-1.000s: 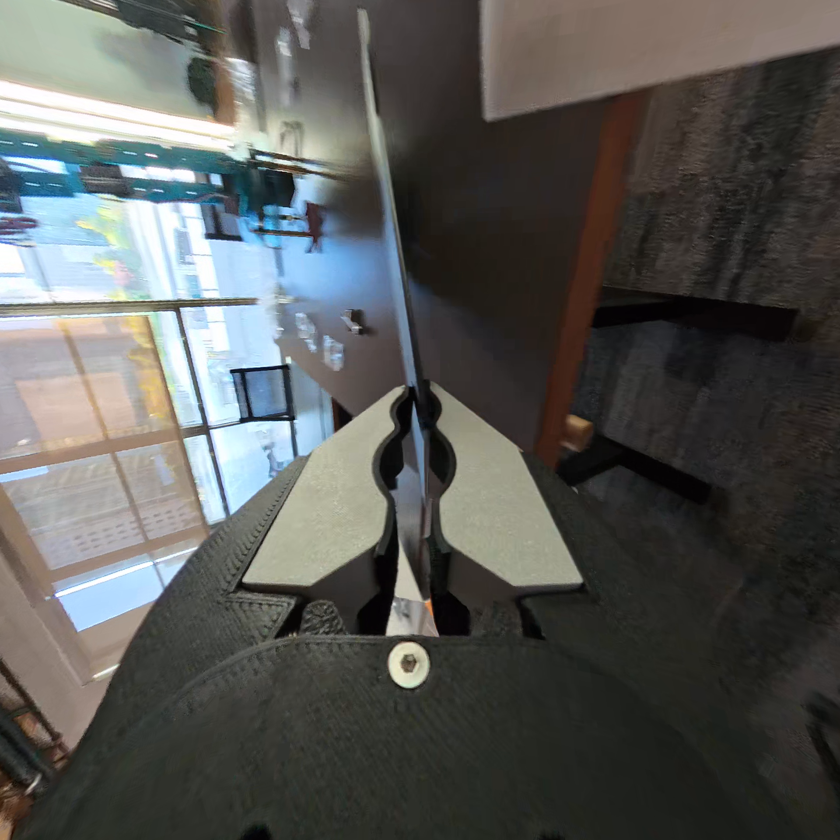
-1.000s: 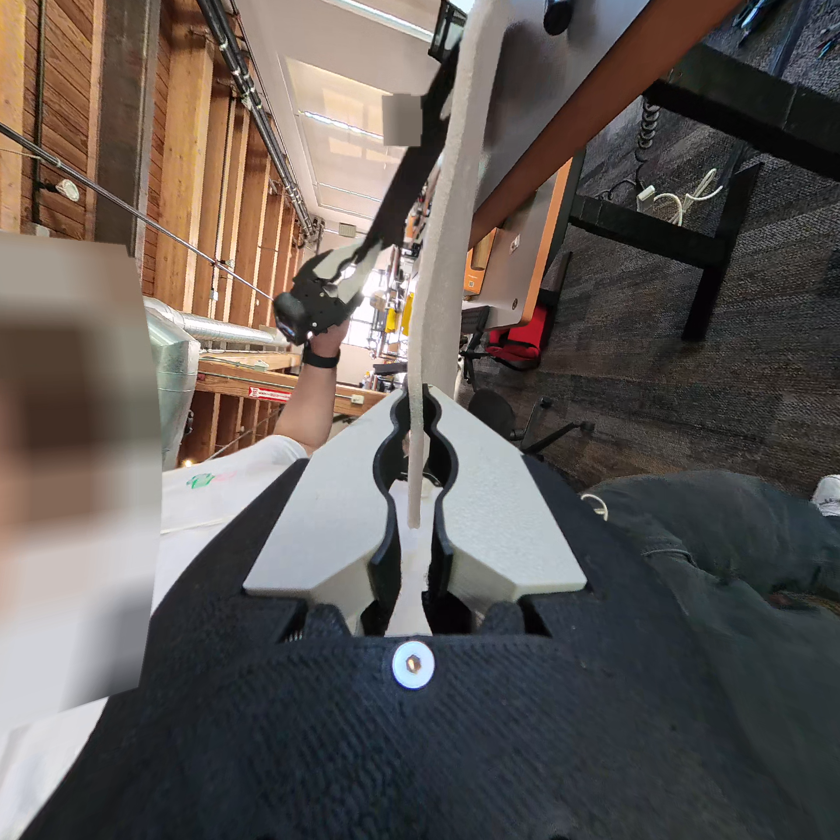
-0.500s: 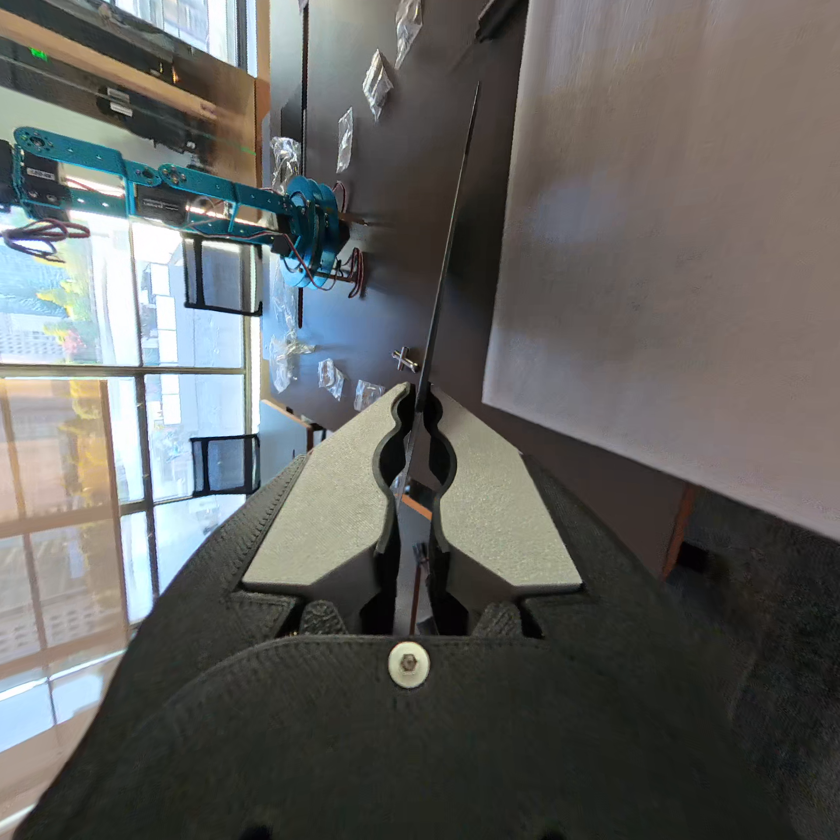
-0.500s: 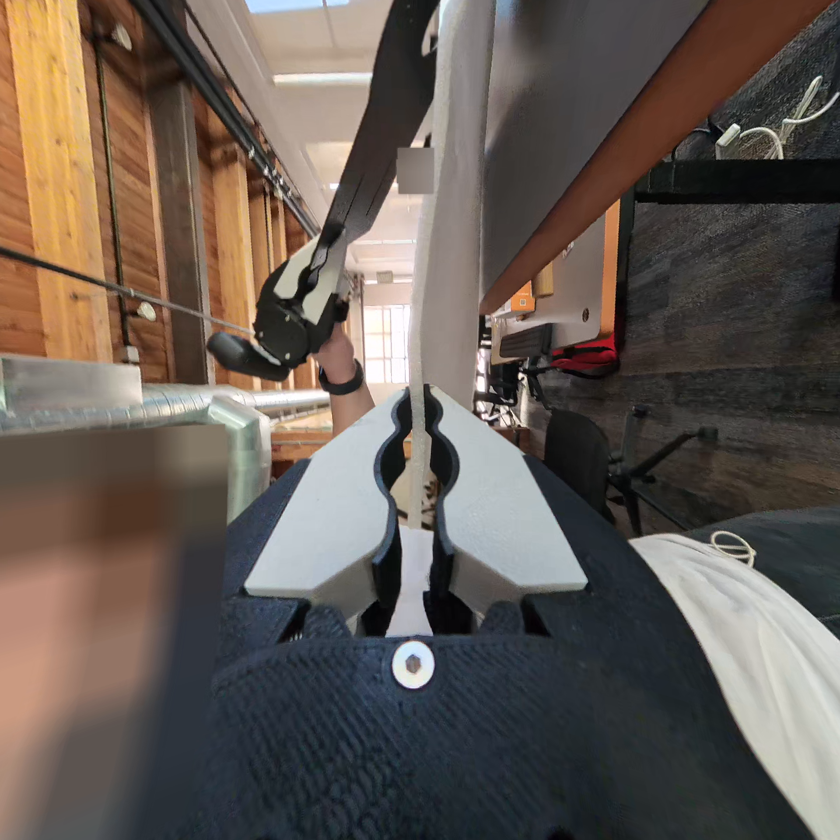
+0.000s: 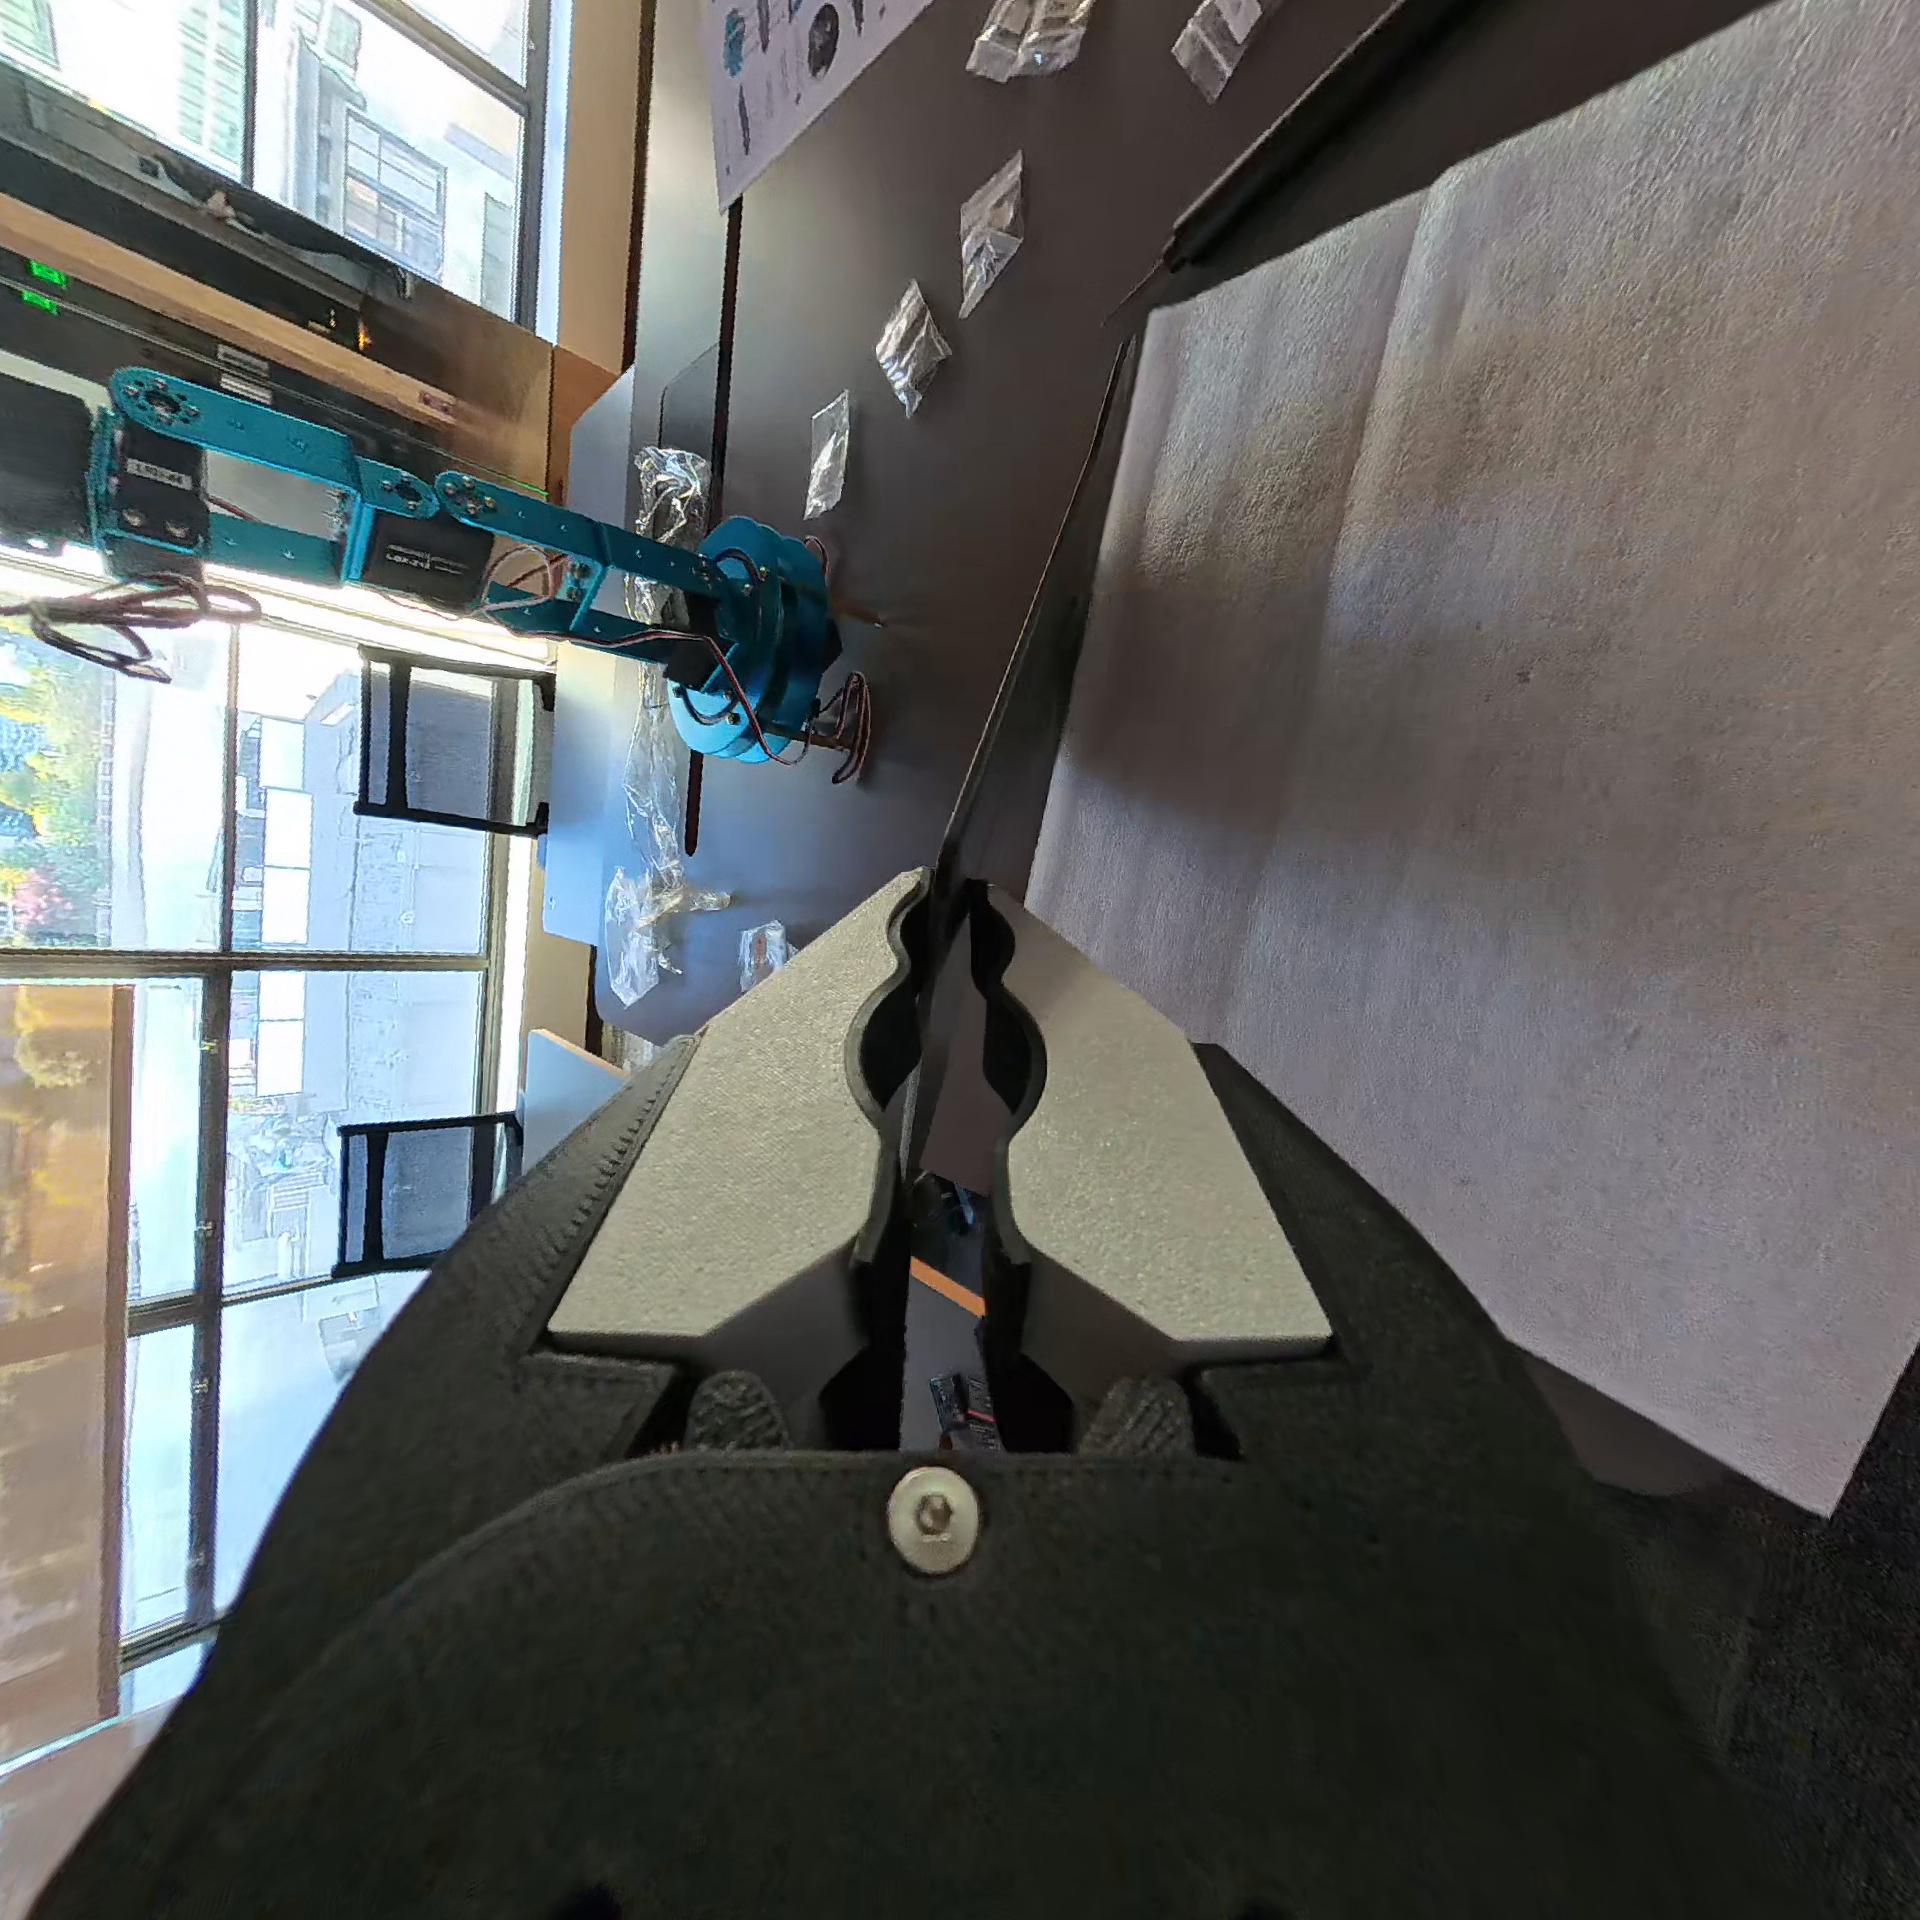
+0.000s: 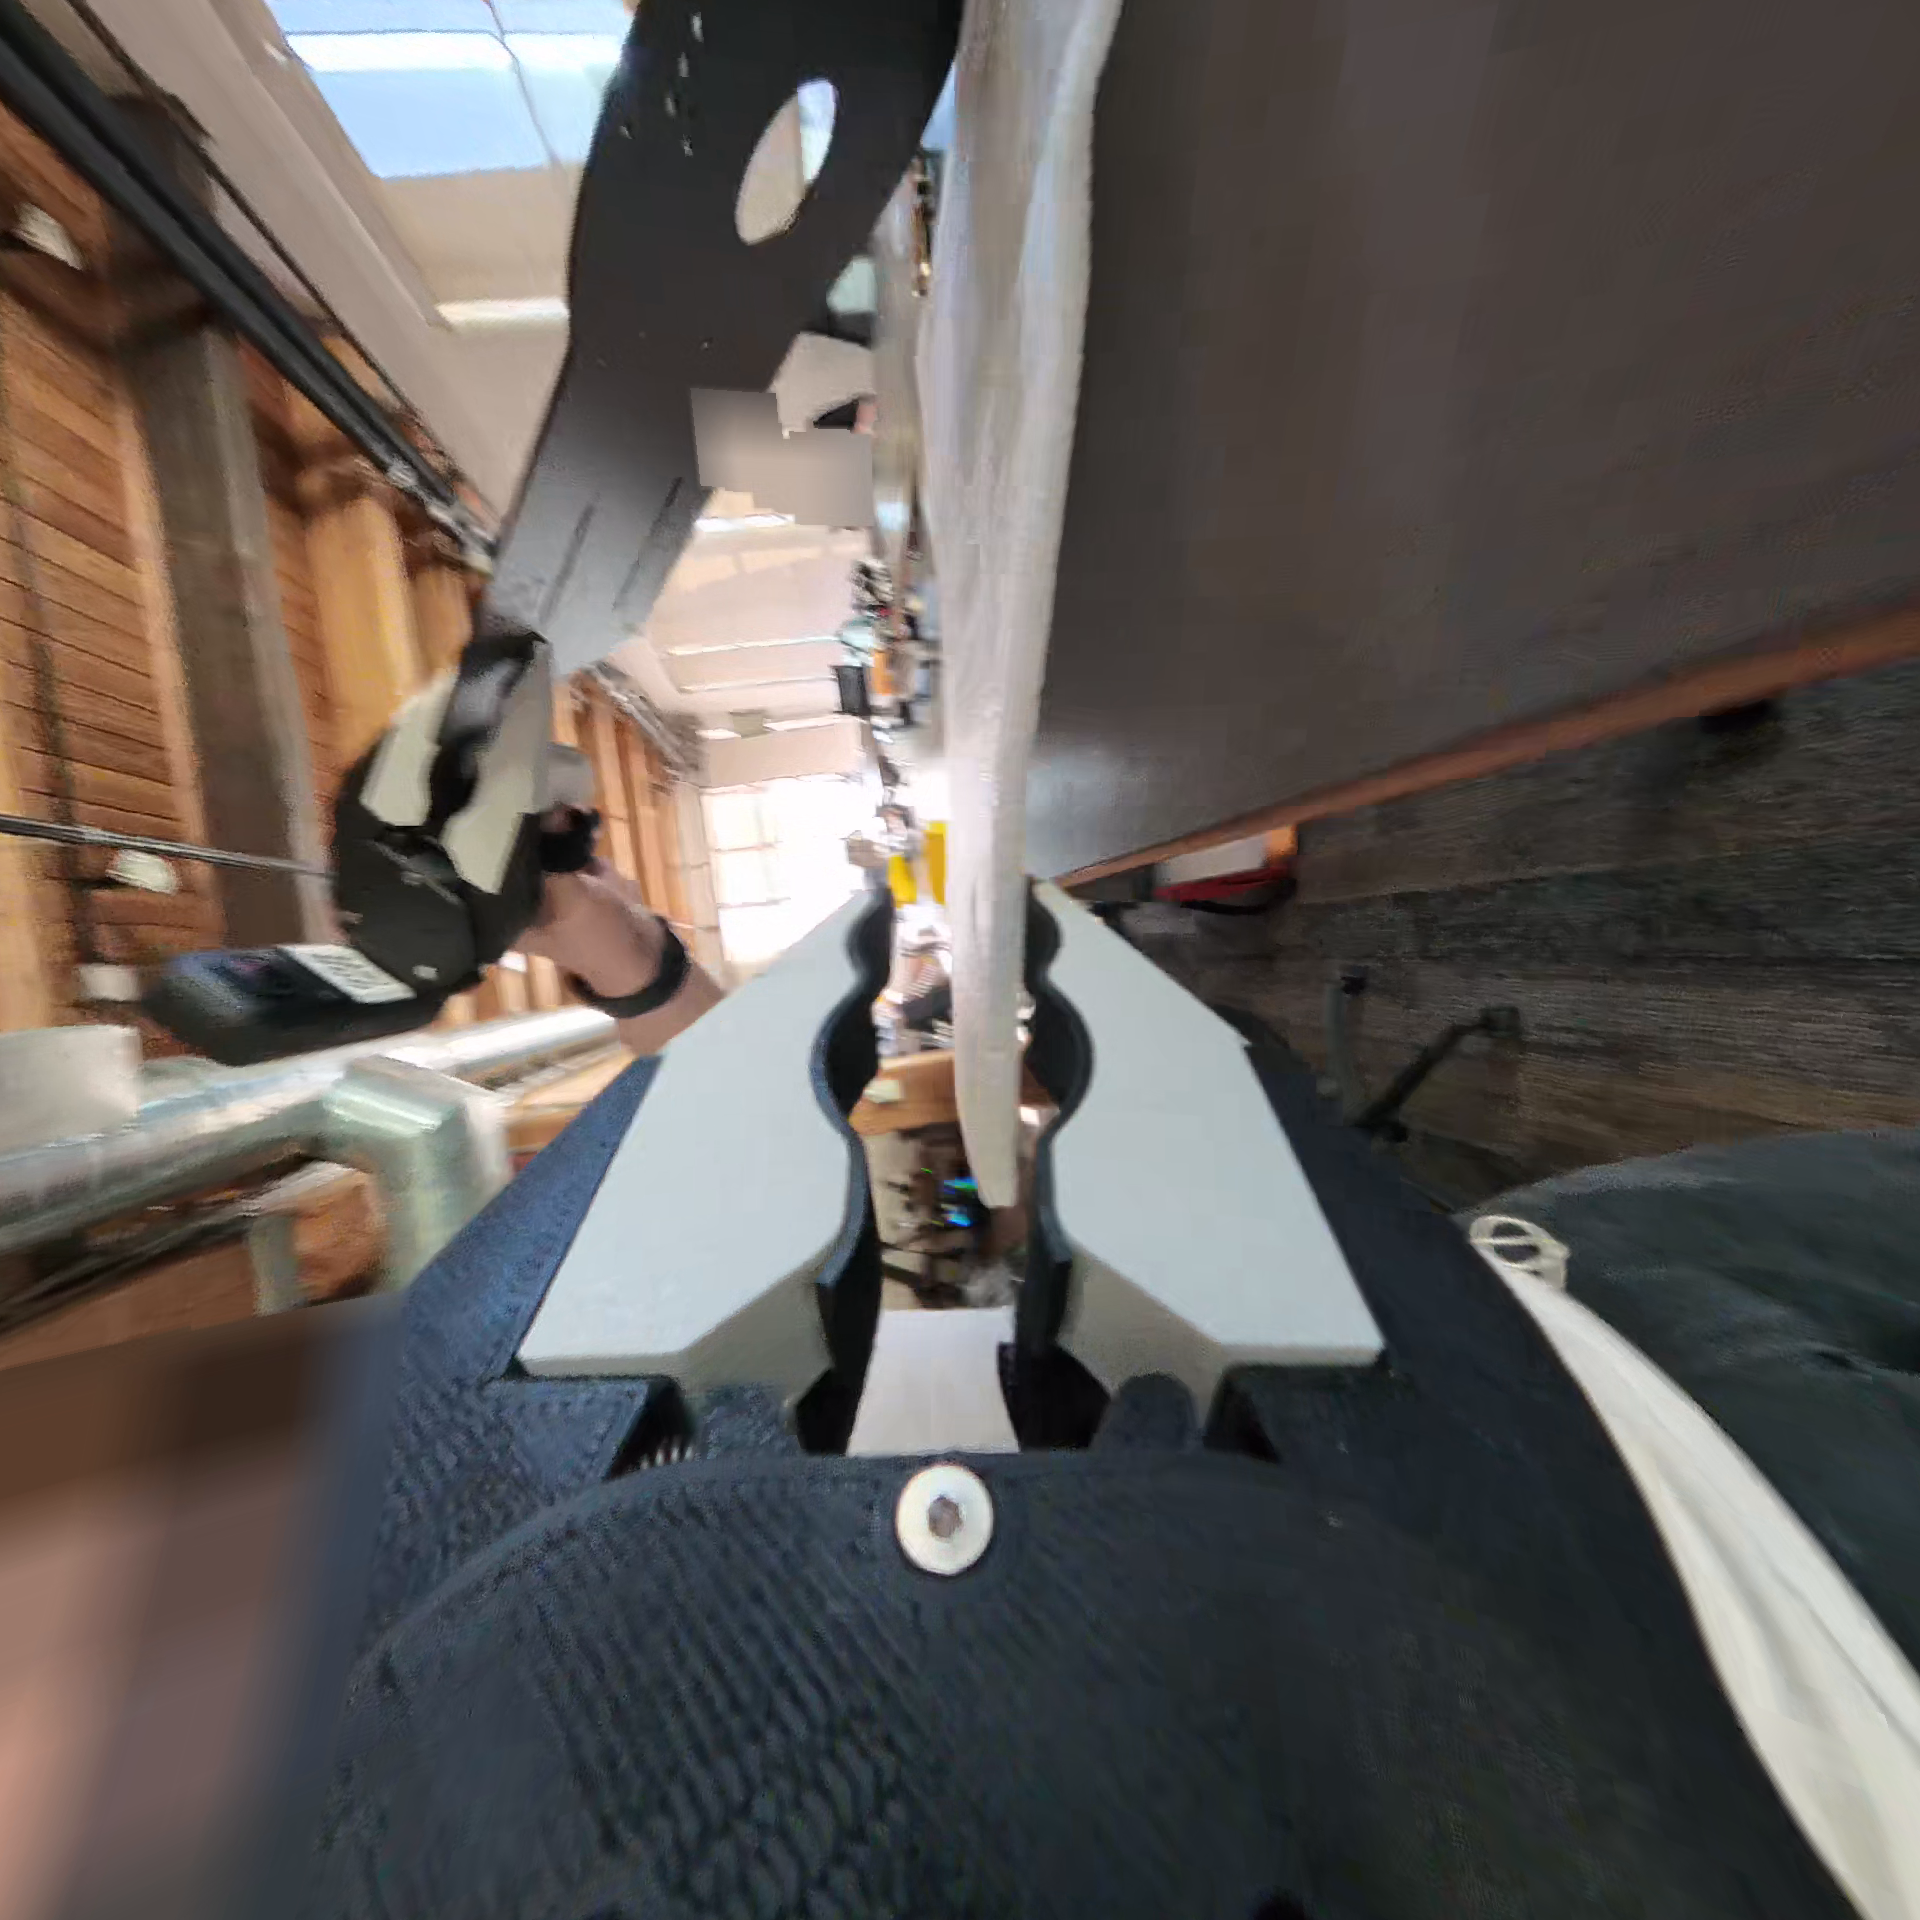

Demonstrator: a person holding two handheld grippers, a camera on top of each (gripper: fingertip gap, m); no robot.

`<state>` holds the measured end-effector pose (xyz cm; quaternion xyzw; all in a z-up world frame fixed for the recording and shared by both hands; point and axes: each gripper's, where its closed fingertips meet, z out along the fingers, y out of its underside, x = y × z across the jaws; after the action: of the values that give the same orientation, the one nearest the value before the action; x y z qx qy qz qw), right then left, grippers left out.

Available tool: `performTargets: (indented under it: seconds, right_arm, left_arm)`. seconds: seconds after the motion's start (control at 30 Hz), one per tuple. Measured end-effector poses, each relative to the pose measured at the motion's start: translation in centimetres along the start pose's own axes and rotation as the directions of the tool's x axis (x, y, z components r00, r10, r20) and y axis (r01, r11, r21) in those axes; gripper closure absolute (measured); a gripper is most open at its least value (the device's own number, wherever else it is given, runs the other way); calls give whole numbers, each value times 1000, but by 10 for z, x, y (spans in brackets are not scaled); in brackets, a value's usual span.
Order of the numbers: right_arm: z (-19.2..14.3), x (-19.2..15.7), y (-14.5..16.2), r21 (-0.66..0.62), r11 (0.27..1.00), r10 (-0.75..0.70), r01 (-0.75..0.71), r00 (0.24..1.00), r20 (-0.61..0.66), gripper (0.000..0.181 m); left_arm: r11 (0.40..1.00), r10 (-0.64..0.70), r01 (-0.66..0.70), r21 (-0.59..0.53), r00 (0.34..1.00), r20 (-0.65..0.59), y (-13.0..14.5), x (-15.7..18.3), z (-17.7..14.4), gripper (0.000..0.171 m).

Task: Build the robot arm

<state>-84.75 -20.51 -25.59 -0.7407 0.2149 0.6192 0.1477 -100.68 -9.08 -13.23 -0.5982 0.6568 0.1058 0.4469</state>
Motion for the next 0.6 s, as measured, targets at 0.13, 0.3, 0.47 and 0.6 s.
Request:
performTargets:
  seconds: [0.13,0.3,0.47,0.6]
  right_arm:
    - [-13,13,-8,-101,956,-292,276,924,-246,139]
    - [-36,23,-32,-278,747,-647,605,562,-516,130]
    - [-11,-14,-30,-383,519,-849,764,409,-336,121]
    - [55,-79,-105,-332,-150,-932,931,-245,-266,98]
  left_arm:
    - [999,-31,30,-22,999,-18,-2,-4,6,169]
    - [997,-45,43,-64,998,-35,-2,5,11,170]
    - [994,-78,75,-80,996,-31,-7,7,12,170]
    - [992,-85,82,-92,996,-32,-12,9,16,171]
